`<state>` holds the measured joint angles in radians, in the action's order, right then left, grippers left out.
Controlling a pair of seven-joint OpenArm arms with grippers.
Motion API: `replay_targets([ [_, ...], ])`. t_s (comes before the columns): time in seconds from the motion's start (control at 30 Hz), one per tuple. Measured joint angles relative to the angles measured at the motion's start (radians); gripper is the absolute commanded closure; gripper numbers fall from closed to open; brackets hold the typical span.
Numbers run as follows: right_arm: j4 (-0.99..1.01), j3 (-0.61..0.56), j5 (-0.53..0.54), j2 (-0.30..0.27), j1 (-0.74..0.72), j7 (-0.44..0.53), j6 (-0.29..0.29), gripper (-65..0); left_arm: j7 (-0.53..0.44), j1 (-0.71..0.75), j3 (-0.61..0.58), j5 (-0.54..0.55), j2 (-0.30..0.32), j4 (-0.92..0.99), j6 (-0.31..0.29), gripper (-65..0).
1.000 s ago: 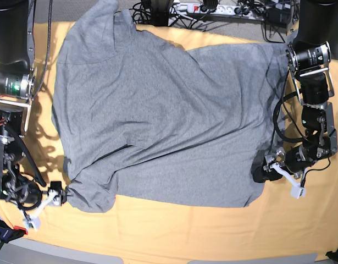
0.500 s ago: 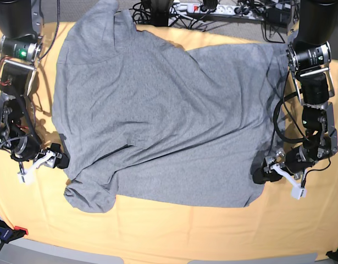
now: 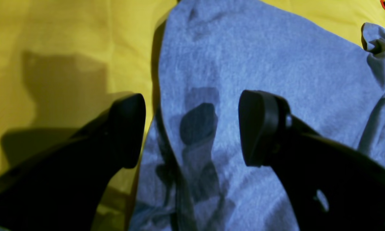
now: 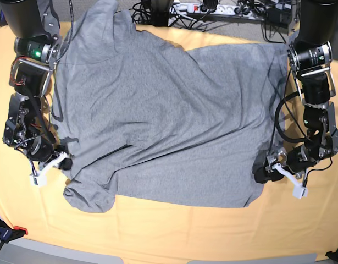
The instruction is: Layout the t-shirt on the table in an organized manner, then fold the t-shirt properly
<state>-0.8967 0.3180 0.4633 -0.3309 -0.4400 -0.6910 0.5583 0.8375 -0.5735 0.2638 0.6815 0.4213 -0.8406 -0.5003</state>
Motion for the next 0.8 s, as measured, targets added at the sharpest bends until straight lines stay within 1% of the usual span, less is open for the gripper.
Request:
replay_targets([
  [0.1, 0.0, 0.0, -0.005, -0.016, 0.005, -0.001, 0.048, 0.0, 0.0, 0.0, 0.0, 0.0, 0.0, 0.0, 0.0, -46.0],
  [0.17, 0.0, 0.0, -0.011, -0.024, 0.004, -0.01, 0.05, 0.0, 0.0, 0.0, 0.0, 0.002, 0.0, 0.0, 0.0, -46.0],
  [0.2, -0.005, 0.0, -0.009, -0.03, 0.005, -0.031, 0.048, 0.0, 0.0, 0.0, 0.0, 0.007, 0.001, 0.0, 0.0, -46.0],
  [0.27, -0.038, -0.001, -0.012, -0.043, 0.007, -0.086, -0.004, 0.0, 0.0, 0.0, 0.0, 0.008, 0.001, 0.0, 0.0, -46.0],
  [0.3, -0.063, -0.001, -0.015, -0.05, 0.009, -0.111, -0.02, 0.0, 0.0, 0.0, 0.0, 0.009, 0.002, 0.0, 0.0, -46.0],
  [0.37, -0.132, -0.001, -0.023, -0.058, 0.012, -0.172, -0.035, 0.0, 0.0, 0.0, 0.0, 0.008, 0.002, 0.0, -0.001, -46.0],
  [0.43, -0.214, -0.001, -0.032, -0.058, 0.011, -0.262, -0.072, 0.0, 0.0, 0.0, 0.0, 0.011, 0.002, 0.0, -0.001, -46.0],
  [0.5, -0.296, -0.001, -0.093, -0.053, 0.009, -0.324, -0.136, 0.0, 0.001, 0.0, 0.0, 0.01, 0.002, 0.0, 0.0, -46.0],
  [0.63, -0.402, -0.001, -0.223, -0.056, 0.009, -0.401, -0.244, 0.0, -0.002, 0.0, 0.0, 0.011, 0.002, 0.0, 0.0, -46.0],
  [0.7, -0.42, -0.001, -0.256, -0.056, 0.008, -0.438, -0.275, 0.0, -0.002, 0.0, 0.0, 0.011, 0.002, 0.0, 0.0, -46.0],
  [0.8, -0.42, -0.001, -0.299, -0.056, 0.018, -0.459, -0.309, 0.0, -0.002, 0.0, 0.0, 0.011, 0.003, 0.0, 0.0, -46.0],
])
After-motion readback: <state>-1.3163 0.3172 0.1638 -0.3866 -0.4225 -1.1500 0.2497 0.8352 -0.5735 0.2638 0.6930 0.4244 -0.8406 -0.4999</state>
